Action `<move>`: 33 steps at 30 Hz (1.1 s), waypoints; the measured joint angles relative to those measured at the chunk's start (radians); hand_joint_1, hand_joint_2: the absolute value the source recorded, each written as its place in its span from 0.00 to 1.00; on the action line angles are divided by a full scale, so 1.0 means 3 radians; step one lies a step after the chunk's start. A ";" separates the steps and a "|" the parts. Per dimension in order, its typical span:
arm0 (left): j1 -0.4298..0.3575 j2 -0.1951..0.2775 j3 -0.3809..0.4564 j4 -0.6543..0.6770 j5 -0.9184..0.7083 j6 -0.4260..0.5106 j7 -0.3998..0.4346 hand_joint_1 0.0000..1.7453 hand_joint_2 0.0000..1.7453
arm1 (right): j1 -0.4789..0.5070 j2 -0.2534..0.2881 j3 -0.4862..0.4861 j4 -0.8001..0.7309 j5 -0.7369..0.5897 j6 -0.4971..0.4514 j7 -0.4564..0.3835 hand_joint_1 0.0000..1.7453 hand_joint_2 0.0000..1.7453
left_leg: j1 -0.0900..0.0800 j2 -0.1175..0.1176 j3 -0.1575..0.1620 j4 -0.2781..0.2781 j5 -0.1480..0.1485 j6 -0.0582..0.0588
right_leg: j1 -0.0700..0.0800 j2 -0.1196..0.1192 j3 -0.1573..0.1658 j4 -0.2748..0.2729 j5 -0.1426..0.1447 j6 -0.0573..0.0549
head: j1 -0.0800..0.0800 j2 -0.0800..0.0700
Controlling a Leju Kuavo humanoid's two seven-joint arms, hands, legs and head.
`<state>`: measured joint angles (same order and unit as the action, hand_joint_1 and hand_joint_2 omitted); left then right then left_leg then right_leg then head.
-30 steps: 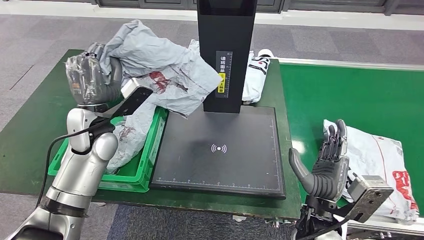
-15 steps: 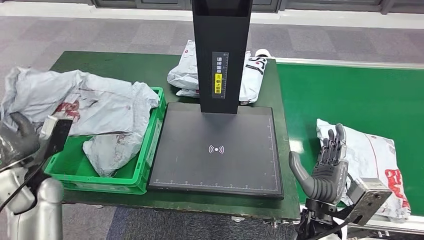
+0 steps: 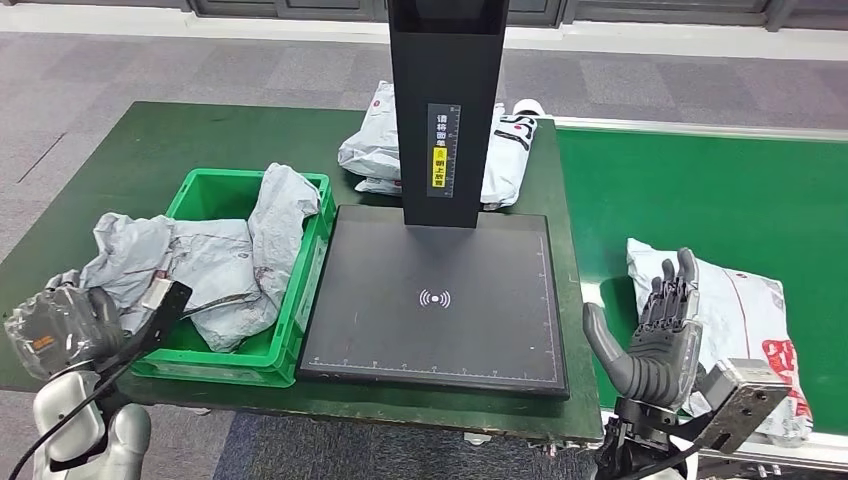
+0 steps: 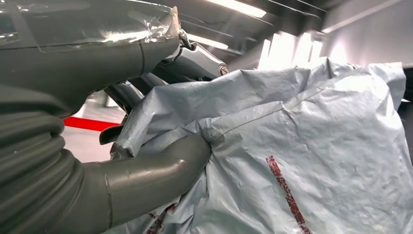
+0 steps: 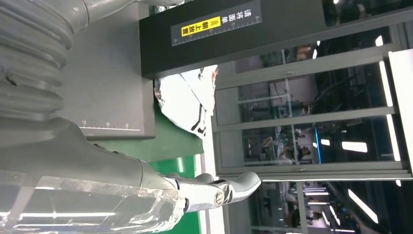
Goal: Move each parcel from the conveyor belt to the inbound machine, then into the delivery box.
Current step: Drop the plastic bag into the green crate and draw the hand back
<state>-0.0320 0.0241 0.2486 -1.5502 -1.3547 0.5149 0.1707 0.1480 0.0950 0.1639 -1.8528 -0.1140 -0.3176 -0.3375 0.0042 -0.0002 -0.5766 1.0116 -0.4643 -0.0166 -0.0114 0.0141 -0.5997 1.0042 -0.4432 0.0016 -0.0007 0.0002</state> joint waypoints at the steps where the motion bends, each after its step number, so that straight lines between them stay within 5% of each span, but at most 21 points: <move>1: 0.0001 0.0006 -0.0039 0.0014 0.0009 -0.0016 0.0003 1.00 1.00 | 0.0003 0.0000 -0.0003 0.0000 -0.0002 0.0003 -0.0004 0.00 1.00 | 0.0000 0.0000 0.0000 0.0000 0.0000 -0.0001 | 0.0000 0.0000 0.0000 0.0000 0.0001 0.0000 | 0.0000 0.0000; 9: 0.0007 0.0076 -0.0486 0.0096 0.0953 -0.0765 -0.0505 1.00 1.00 | 0.0015 0.0001 -0.0060 0.0000 0.0001 0.0132 -0.0009 0.00 1.00 | 0.0000 -0.0007 0.0000 0.0000 0.0002 -0.0003 | 0.0000 -0.0007 0.0001 0.0000 0.0001 -0.0001 | 0.0000 0.0000; 16: 0.0006 0.0128 -0.0945 0.0079 0.1309 -0.0848 -0.0807 1.00 1.00 | 0.0014 0.0007 -0.0117 0.0000 0.0028 0.0224 -0.0007 0.00 1.00 | 0.0001 -0.0007 0.0000 0.0000 0.0002 -0.0003 | -0.0001 -0.0007 -0.0001 0.0000 0.0001 -0.0001 | 0.0000 0.0000; 17: -0.0001 0.0139 -0.1003 0.0071 0.1343 -0.0849 -0.0877 0.91 1.00 | 0.0013 0.0007 -0.0118 0.0000 0.0030 0.0239 -0.0006 0.00 1.00 | 0.0001 -0.0008 0.0000 0.0000 0.0002 -0.0003 | -0.0001 -0.0008 -0.0001 0.0000 0.0001 -0.0001 | 0.0000 0.0000; 20: -0.0058 0.0159 -0.1239 0.0044 0.1460 -0.0871 -0.1084 0.18 1.00 | -0.0012 0.0008 -0.0119 0.0001 0.0030 0.0276 -0.0004 0.00 1.00 | 0.0001 -0.0010 -0.0001 0.0000 0.0003 -0.0002 | 0.0000 -0.0012 0.0000 0.0000 0.0000 -0.0001 | 0.0000 0.0000; 21: -0.0091 0.0164 -0.1324 0.0036 0.1495 -0.0891 -0.1117 0.01 1.00 | -0.0028 0.0008 -0.0119 0.0003 0.0030 0.0281 -0.0004 0.00 1.00 | 0.0001 -0.0011 -0.0001 0.0000 0.0003 -0.0002 | 0.0000 -0.0014 0.0001 0.0000 0.0001 -0.0001 | 0.0000 0.0000; 23: -0.0165 0.0173 -0.1490 0.0026 0.1538 -0.0938 -0.1137 0.00 1.00 | -0.0061 0.0008 -0.0119 0.0009 0.0029 0.0284 -0.0004 0.00 1.00 | 0.0002 -0.0012 -0.0001 0.0000 0.0003 -0.0002 | 0.0000 -0.0015 0.0002 0.0000 0.0001 -0.0001 | 0.0000 0.0001; 27: -0.0325 0.0195 -0.1719 0.0061 0.1555 -0.1024 -0.1109 0.00 0.00 | -0.0091 0.0008 -0.0119 0.0031 0.0020 0.0272 -0.0007 0.00 1.00 | 0.0002 -0.0013 0.0000 0.0001 0.0004 -0.0002 | 0.0000 -0.0015 0.0001 0.0000 0.0003 -0.0001 | 0.0000 0.0000; 33: -0.0576 0.0207 -0.1827 0.0268 0.1598 -0.1054 -0.0947 0.00 0.00 | -0.0092 0.0008 -0.0119 0.0038 -0.0009 0.0221 -0.0013 0.00 1.00 | 0.0002 -0.0014 0.0000 0.0000 0.0006 -0.0005 | 0.0001 -0.0015 0.0001 0.0001 0.0003 -0.0002 | 0.0000 0.0000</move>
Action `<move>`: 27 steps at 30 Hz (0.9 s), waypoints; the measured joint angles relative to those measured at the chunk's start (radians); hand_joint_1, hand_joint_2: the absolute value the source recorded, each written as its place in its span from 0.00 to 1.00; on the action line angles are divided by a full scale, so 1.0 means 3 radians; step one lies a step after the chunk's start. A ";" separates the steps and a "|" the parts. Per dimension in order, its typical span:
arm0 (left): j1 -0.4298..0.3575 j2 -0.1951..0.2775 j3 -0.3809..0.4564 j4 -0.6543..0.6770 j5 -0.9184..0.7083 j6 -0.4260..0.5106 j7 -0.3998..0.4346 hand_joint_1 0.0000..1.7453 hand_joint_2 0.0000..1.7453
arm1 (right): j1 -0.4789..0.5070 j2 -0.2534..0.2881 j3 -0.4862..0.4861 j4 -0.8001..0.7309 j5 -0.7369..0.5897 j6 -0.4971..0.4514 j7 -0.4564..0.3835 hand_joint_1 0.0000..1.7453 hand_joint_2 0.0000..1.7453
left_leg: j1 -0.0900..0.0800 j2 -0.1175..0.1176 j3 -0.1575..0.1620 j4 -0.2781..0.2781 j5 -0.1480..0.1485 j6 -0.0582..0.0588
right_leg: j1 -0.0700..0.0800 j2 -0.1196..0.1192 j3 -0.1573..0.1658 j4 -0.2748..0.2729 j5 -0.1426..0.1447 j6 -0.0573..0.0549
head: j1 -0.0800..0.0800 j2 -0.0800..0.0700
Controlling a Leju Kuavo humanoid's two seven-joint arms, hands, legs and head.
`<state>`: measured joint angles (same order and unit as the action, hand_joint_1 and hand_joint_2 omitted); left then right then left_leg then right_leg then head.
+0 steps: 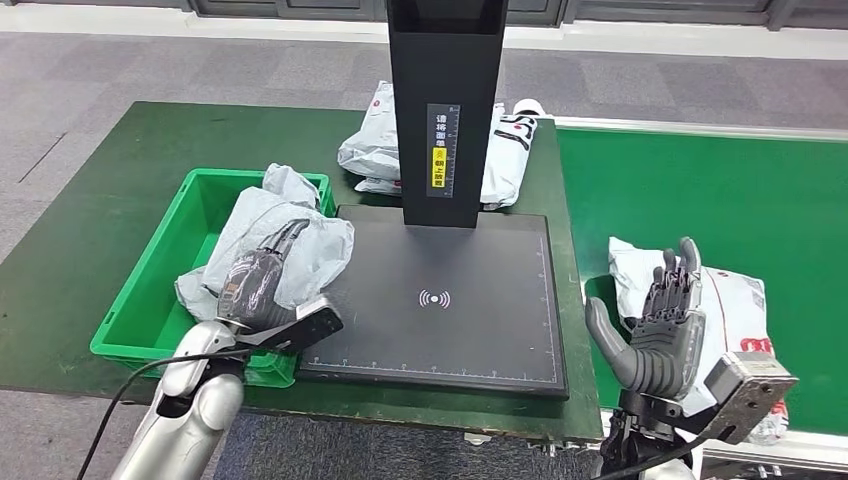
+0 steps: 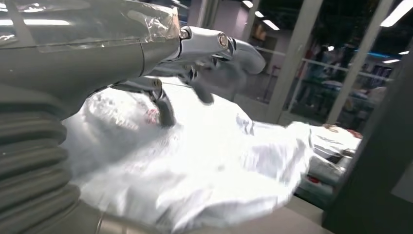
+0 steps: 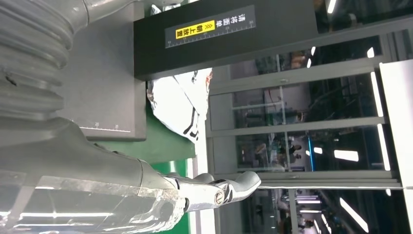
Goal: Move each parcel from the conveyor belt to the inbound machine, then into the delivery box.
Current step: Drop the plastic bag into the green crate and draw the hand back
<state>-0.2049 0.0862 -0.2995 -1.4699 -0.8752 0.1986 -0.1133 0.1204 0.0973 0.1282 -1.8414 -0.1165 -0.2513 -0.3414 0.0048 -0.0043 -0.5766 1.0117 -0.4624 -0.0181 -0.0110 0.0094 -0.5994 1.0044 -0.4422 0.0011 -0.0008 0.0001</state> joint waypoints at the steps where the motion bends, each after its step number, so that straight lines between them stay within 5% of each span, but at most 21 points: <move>1: -0.0030 0.0000 -0.0004 0.0031 0.0004 0.0002 0.0016 0.00 0.00 | 0.0000 0.0000 0.0000 0.0000 -0.0001 -0.0006 0.0000 0.00 1.00 | 0.0000 0.0000 0.0000 0.0000 0.0000 0.0000 | 0.0000 0.0000 0.0000 0.0000 0.0000 0.0000 | 0.0000 0.0000; 12: -0.0242 -0.0039 -0.0014 0.0322 0.0073 0.0132 0.0285 0.00 0.00 | 0.0004 0.0000 0.0000 0.0000 0.0001 -0.0054 0.0004 0.00 1.00 | 0.0003 0.0001 0.0000 0.0000 0.0000 0.0000 | -0.0001 0.0000 -0.0001 0.0000 0.0000 0.0000 | 0.0000 0.0000; 27: -0.0312 -0.0069 -0.0014 0.0453 0.0093 0.0140 0.0309 0.00 0.00 | 0.0005 0.0000 0.0000 0.0000 0.0005 -0.0065 0.0004 0.00 1.00 | 0.0003 0.0001 0.0000 0.0000 0.0000 0.0000 | -0.0001 0.0000 -0.0001 0.0000 0.0000 0.0000 | 0.0000 0.0000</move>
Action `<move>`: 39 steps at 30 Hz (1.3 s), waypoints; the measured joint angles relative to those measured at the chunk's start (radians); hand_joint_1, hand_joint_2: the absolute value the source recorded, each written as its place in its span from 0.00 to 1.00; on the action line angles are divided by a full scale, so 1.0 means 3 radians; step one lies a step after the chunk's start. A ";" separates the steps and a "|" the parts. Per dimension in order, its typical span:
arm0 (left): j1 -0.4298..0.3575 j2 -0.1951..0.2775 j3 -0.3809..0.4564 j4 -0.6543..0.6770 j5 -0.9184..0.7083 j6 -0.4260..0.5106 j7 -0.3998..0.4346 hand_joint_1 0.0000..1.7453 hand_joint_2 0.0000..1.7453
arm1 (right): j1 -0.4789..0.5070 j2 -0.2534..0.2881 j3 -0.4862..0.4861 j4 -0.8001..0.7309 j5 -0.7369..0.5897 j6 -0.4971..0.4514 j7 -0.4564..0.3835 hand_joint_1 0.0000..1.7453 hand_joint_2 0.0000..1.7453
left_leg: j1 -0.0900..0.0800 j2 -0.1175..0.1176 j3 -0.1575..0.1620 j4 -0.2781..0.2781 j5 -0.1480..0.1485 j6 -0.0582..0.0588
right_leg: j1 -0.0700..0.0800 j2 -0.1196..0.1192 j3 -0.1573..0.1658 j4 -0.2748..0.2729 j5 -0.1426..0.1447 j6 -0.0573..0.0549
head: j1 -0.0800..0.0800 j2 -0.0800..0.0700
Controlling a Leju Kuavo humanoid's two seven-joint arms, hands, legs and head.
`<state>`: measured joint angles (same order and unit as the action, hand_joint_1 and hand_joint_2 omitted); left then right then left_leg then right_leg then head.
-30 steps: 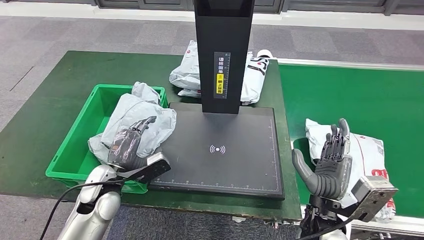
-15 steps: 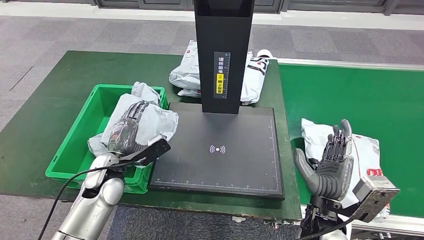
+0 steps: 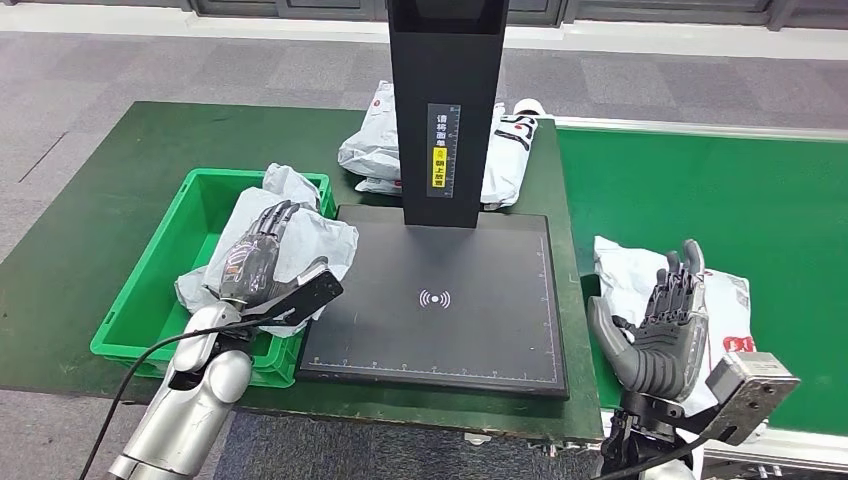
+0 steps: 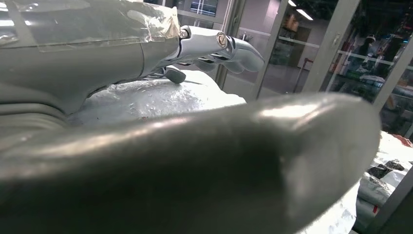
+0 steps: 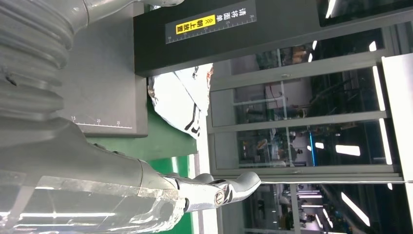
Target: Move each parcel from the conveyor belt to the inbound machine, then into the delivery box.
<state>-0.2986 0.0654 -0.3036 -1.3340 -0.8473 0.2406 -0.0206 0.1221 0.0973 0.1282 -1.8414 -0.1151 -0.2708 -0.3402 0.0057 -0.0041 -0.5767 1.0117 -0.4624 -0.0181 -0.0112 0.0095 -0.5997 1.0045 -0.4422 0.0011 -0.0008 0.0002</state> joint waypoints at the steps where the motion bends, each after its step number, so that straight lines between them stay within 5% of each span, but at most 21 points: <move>1: 0.0000 -0.0002 0.0002 0.0001 0.0009 0.0014 0.0005 0.00 0.00 | 0.0000 0.0000 0.0000 0.0000 0.0001 0.0000 0.0001 0.00 1.00 | 0.0000 0.0000 0.0000 0.0000 0.0000 0.0000 | 0.0000 0.0000 0.0000 0.0000 0.0000 0.0000 | 0.0000 0.0000; 4: 0.0000 -0.0028 0.0041 -0.0013 0.0109 0.0270 -0.0003 0.00 0.00 | 0.0003 0.0000 0.0000 0.0000 0.0010 -0.0003 0.0012 0.00 1.00 | 0.0000 0.0000 0.0000 0.0000 0.0000 0.0000 | 0.0000 0.0000 0.0000 0.0000 0.0000 0.0000 | 0.0000 0.0000; 7: 0.0012 -0.0108 0.0177 -0.0149 0.0247 0.0979 -0.0235 0.00 0.00 | 0.0007 0.0005 0.0000 -0.0001 0.0026 -0.0005 0.0052 0.00 1.00 | 0.0000 0.0000 -0.0001 0.0000 0.0000 0.0000 | 0.0000 0.0000 0.0001 0.0000 0.0000 0.0000 | 0.0000 0.0000; 9: 0.0056 -0.0226 0.0351 -0.0379 0.0363 0.1389 -0.0710 0.00 0.00 | 0.0004 0.0010 0.0000 -0.0001 0.0031 -0.0001 0.0094 0.00 1.00 | 0.0001 -0.0001 -0.0002 0.0000 0.0000 0.0000 | 0.0000 0.0000 0.0001 0.0001 0.0000 0.0000 | 0.0000 0.0000; 13: 0.0249 -0.0633 0.0723 -0.0974 0.0713 0.1526 -0.1897 0.00 0.00 | -0.0043 0.0020 0.0000 0.0039 0.0041 0.0038 0.0165 0.00 1.00 | 0.0001 -0.0002 -0.0004 0.0000 -0.0002 0.0003 | -0.0003 0.0000 0.0001 0.0000 -0.0001 0.0001 | 0.0000 0.0000; 16: 0.0426 -0.0929 0.0780 -0.1424 0.0786 0.1531 -0.2224 0.00 0.00 | -0.0080 0.0022 0.0000 0.0103 0.0092 0.0041 0.0215 0.00 1.00 | 0.0000 -0.0003 -0.0005 0.0000 -0.0005 0.0006 | -0.0004 -0.0002 0.0002 -0.0002 -0.0003 0.0004 | 0.0000 0.0000; 19: 0.0533 -0.1133 0.0778 -0.1723 0.0645 0.1531 -0.2266 0.00 0.00 | -0.0111 0.0020 0.0001 0.0170 0.0249 0.0063 0.0320 0.00 1.00 | 0.0000 -0.0004 -0.0005 0.0000 -0.0006 0.0009 | -0.0005 -0.0007 0.0004 -0.0003 -0.0003 0.0005 | 0.0000 0.0000; 23: 0.0561 -0.1193 0.0778 -0.1891 0.0529 0.1531 -0.2267 0.00 0.00 | -0.0164 0.0012 0.0022 0.0267 0.0566 0.0134 0.0499 0.00 1.00 | 0.0000 -0.0003 -0.0004 0.0000 -0.0003 0.0006 | -0.0002 -0.0008 0.0004 -0.0002 -0.0002 0.0004 | 0.0000 0.0000; 27: 0.0569 -0.1198 0.0778 -0.1948 0.0528 0.1530 -0.2266 0.00 1.00 | -0.0206 -0.0009 0.0053 0.0349 0.0792 0.0114 0.0561 0.00 1.00 | 0.0000 -0.0005 -0.0004 0.0000 0.0001 0.0003 | 0.0001 -0.0008 0.0004 -0.0001 -0.0001 0.0001 | 0.0000 0.0001; 33: 0.0567 -0.1166 0.0696 -0.1818 0.0978 0.1509 -0.2066 0.00 1.00 | -0.0227 -0.0073 0.0059 0.0416 0.1251 -0.0053 0.0797 0.00 1.00 | 0.0001 -0.0007 -0.0002 0.0000 0.0002 0.0003 | 0.0000 -0.0009 0.0003 -0.0001 -0.0001 0.0001 | 0.0000 0.0000; 36: 0.0564 -0.1001 0.0368 -0.1638 0.1810 0.1288 -0.1410 0.00 1.00 | -0.0234 -0.0138 0.0011 0.0425 0.2032 -0.0132 0.1223 0.00 1.00 | 0.0000 -0.0007 -0.0002 0.0001 0.0001 0.0004 | -0.0002 -0.0009 0.0002 -0.0002 0.0000 0.0002 | 0.0000 0.0000; 39: 0.0562 -0.0855 0.0041 -0.1422 0.2572 0.0725 -0.1009 0.00 1.00 | -0.0368 -0.0337 -0.0216 0.0533 0.3218 0.0134 0.1983 0.00 1.00 | -0.0003 -0.0006 -0.0004 0.0003 0.0003 0.0009 | -0.0007 -0.0009 0.0001 -0.0004 0.0005 0.0010 | -0.0001 0.0000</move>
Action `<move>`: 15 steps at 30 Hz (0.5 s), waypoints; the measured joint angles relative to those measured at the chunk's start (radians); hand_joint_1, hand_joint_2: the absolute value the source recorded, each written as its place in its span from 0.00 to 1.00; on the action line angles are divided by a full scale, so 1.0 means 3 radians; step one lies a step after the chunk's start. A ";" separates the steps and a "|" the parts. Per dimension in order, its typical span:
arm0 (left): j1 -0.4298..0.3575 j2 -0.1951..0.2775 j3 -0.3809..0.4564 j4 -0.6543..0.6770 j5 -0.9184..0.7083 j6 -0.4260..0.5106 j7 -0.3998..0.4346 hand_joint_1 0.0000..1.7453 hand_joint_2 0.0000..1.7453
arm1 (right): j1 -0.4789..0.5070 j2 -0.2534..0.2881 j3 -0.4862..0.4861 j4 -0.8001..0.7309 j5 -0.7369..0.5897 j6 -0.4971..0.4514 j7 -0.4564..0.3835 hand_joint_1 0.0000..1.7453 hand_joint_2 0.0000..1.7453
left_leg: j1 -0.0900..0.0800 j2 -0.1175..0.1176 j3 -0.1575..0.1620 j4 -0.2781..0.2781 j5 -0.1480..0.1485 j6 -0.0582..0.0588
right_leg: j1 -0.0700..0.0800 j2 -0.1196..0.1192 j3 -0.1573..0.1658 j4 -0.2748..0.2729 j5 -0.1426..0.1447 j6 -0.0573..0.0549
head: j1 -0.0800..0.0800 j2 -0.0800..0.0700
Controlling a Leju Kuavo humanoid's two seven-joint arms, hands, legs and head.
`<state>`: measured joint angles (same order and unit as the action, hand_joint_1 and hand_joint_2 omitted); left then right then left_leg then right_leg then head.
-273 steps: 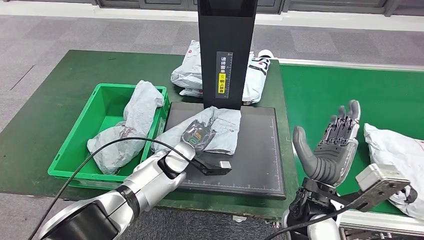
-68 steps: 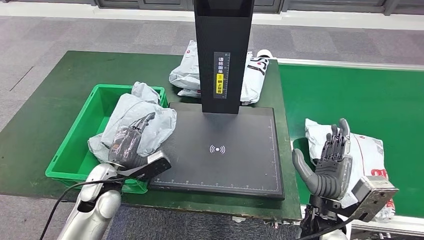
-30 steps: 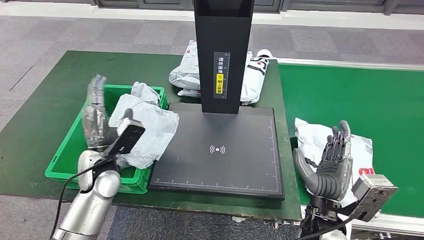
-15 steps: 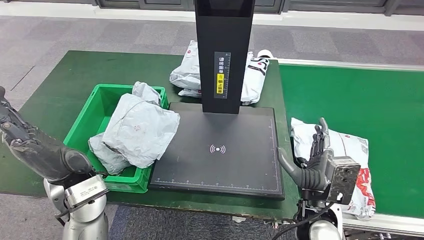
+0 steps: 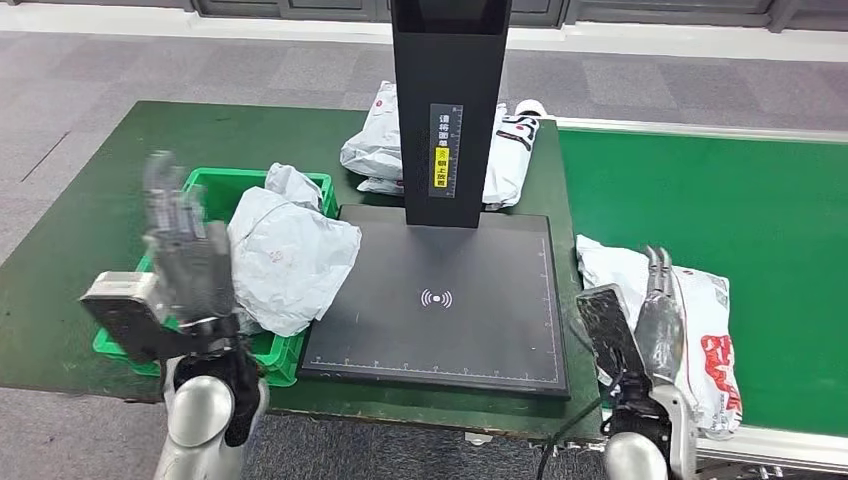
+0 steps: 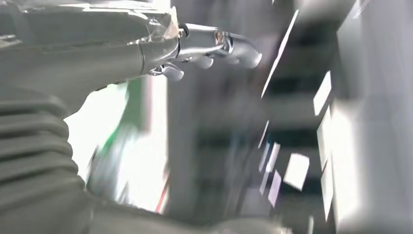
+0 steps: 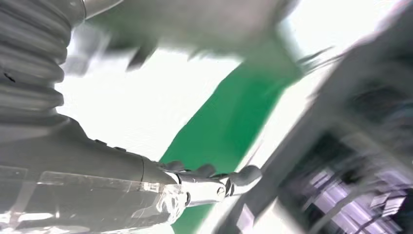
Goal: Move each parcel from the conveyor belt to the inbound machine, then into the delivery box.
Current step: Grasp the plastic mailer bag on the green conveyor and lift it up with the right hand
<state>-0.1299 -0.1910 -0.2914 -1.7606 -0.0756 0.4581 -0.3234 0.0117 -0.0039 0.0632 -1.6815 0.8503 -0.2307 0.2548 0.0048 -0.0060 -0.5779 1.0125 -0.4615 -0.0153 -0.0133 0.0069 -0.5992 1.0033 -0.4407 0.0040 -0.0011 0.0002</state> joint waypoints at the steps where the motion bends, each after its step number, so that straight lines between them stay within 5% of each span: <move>1: -0.0002 0.0024 -0.0079 0.0084 0.0133 -0.0163 0.0028 0.00 1.00 | -0.0080 -0.0132 -0.0118 0.0097 0.0359 0.0188 0.0238 0.00 1.00 | -0.0002 0.0000 -0.0001 0.0001 0.0001 0.0004 | -0.0003 0.0000 0.0000 -0.0001 0.0003 0.0005 | 0.0000 0.0000; 7: -0.0041 0.0098 -0.0301 0.0463 0.0302 -0.0497 0.0066 0.00 1.00 | -0.0295 -0.0978 -0.0703 0.0736 0.1200 0.0977 0.0547 0.00 1.00 | -0.0009 -0.0015 -0.0015 0.0010 0.0003 0.0026 | -0.0011 -0.0008 0.0000 -0.0009 0.0012 0.0023 | 0.0002 0.0000; 15: -0.0101 0.0148 -0.0351 0.0642 0.0304 -0.0614 0.0151 0.00 1.00 | -0.0008 -0.1270 -0.0884 0.0786 0.1370 0.1482 0.0718 0.00 1.00 | -0.0008 -0.0012 -0.0016 0.0008 -0.0001 0.0026 | -0.0008 -0.0007 -0.0005 -0.0008 0.0007 0.0023 | 0.0002 -0.0001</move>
<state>-0.1601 -0.1468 -0.3967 -1.5680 0.0155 0.2738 -0.2781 0.0093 -0.3848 -0.2019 -1.4456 1.2614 0.2140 0.4701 0.0025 -0.0095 -0.5827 1.0147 -0.4617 -0.0074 -0.0158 0.0049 -0.6006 1.0010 -0.4385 0.0109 -0.0004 0.0000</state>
